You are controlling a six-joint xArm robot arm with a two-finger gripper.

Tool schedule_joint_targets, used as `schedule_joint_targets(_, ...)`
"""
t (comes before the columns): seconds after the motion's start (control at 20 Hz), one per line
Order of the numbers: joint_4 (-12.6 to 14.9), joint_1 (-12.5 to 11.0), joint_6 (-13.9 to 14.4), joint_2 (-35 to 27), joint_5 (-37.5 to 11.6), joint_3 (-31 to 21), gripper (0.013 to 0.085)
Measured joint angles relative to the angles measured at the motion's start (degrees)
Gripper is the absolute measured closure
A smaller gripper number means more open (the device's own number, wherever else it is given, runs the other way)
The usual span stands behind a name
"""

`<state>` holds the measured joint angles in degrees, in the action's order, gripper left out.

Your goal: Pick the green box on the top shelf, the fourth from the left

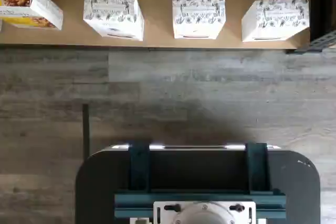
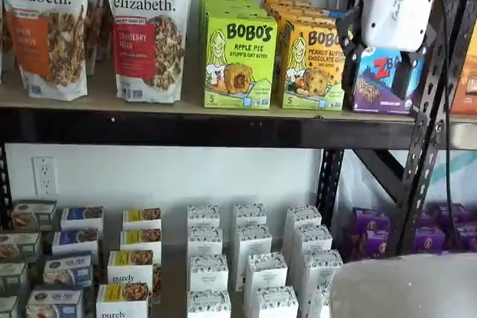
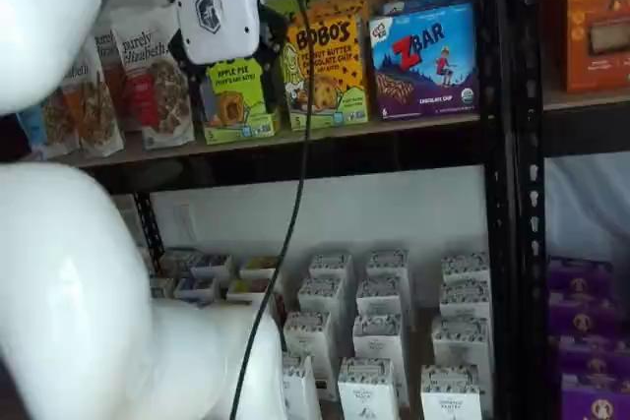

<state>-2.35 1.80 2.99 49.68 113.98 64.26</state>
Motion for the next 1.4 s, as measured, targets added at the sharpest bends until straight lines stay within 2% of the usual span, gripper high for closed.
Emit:
schedule_joint_targets(0.05,-0.60,-0.51,-0.35,0.23,-0.35,-0.21,0.0130)
schedule_joint_targets(0.1,-3.75,-3.58,-2.03,1.40,-2.04,-1.32,0.0130)
schedule_joint_targets(0.15,-5.54,-5.16,-3.01,2.06,-3.01,-1.90,0.0130)
schedule_joint_targets(0.35,-6.30,-5.61,-3.46,2.35,-3.59,-2.18,0.0130)
schedule_joint_targets(0.75,-4.99,-3.53,-2.10,2.67,-5.95,-3.22,0.0130)
schedule_joint_targets(1.15,-4.24,1.02,1.70,1.92,-11.02,-4.38,0.0130)
schedule_joint_targets(1.4,-4.38,2.82,3.19,0.82,-14.35,-4.87,0.0130)
